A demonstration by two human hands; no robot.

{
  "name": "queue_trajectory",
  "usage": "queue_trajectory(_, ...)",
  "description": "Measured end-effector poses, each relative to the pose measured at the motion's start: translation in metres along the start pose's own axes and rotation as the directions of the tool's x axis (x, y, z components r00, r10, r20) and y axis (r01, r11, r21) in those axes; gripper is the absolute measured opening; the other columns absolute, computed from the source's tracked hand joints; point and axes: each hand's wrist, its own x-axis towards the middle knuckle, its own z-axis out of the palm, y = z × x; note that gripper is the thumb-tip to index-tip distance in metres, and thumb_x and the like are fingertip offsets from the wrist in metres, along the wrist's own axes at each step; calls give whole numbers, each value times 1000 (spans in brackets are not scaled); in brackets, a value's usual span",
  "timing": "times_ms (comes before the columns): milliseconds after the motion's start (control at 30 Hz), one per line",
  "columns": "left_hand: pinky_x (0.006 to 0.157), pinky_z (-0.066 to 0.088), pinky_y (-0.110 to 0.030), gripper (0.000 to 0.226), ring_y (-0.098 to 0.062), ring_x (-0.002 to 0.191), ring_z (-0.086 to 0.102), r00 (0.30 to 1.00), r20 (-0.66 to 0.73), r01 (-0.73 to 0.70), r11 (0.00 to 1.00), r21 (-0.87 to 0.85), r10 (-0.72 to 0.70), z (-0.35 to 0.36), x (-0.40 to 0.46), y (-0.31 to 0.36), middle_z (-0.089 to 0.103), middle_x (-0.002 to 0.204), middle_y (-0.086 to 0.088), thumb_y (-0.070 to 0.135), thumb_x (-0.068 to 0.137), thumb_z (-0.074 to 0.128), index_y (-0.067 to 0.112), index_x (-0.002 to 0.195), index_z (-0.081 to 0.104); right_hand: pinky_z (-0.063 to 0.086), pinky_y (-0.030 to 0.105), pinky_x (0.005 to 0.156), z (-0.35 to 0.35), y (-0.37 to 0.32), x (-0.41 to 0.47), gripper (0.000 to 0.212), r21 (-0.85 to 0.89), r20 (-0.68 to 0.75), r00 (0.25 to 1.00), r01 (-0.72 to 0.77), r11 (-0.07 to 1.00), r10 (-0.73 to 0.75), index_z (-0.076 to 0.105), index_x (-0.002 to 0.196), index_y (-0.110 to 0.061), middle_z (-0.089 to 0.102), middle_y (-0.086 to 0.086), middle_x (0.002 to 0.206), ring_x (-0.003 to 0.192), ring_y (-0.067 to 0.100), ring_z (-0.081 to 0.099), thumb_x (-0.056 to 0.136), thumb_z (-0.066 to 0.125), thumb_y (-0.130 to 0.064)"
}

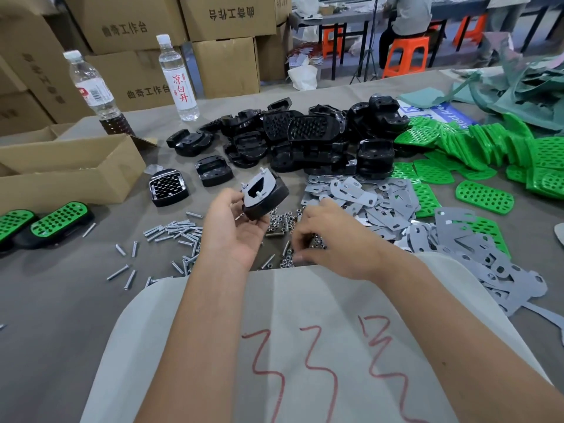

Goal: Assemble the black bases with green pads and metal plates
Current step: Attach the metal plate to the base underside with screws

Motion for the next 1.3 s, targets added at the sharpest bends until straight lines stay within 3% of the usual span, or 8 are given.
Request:
queue_trajectory(133,60,48,-27,11,-30,87,56,983,134,139,985,-103,-125,-1,-7,0,59,103,-23,6,91,47,0,98,52,45,29,78,4,3,-1,12,135,-177,983,-21,991,44,66,86,-18,62,-10,82,86,13,53,93,76,-15)
queue_trajectory(233,64,62,-34,18,-39,90,68,973,168,174,982,-66,-161,1,-11,-2,63,110,-30,5,93,49,-8,104,55,44,15,64,4,5,-1,17,389,-441,880,8,921,178,67,87,-19,62,-12,71,65,3,55,90,77,-6)
queue_trajectory(367,62,65,-42,29,-45,80,76,945,217,254,967,-20,-244,2,-12,-6,69,100,-35,6,96,50,-20,107,55,55,22,68,0,5,1,20,618,-586,741,148,772,327,77,87,-27,75,-9,77,70,6,66,89,79,-8)
queue_trajectory(567,67,66,-43,44,-48,97,74,975,150,146,982,116,-163,3,-6,-11,68,117,-38,-4,90,58,-16,132,53,56,22,74,-4,8,0,23,705,-571,719,184,685,396,80,89,-27,79,-3,83,78,10,72,85,82,-4)
queue_trajectory(733,62,64,-41,32,-39,83,78,994,104,-75,949,305,45,-1,0,-15,72,110,-28,-11,93,63,-1,122,56,59,31,67,-1,2,0,18,672,-545,758,141,727,358,80,88,-24,77,-5,83,75,11,68,84,83,-7)
queue_trajectory(1000,68,64,-42,43,-37,87,78,985,160,-123,913,388,64,-2,2,-23,77,104,-22,-10,90,69,2,128,54,57,31,64,7,-1,1,15,609,-467,831,53,792,304,79,85,-18,72,0,75,74,20,64,83,84,-4)
queue_trajectory(1133,68,64,-41,41,-36,86,78,977,191,-170,882,439,93,-3,3,-26,77,104,-21,-11,90,69,8,123,55,56,23,61,6,-2,0,12,609,-460,835,51,792,301,80,87,-13,70,-3,73,67,7,63,84,83,-2)
queue_trajectory(1300,68,64,-41,39,-37,87,78,970,199,-219,851,478,138,-3,5,-31,76,109,-22,-10,90,70,8,121,56,58,29,52,3,-3,-1,10,604,-422,846,-7,797,327,79,86,-12,69,6,75,62,7,59,84,83,-3)
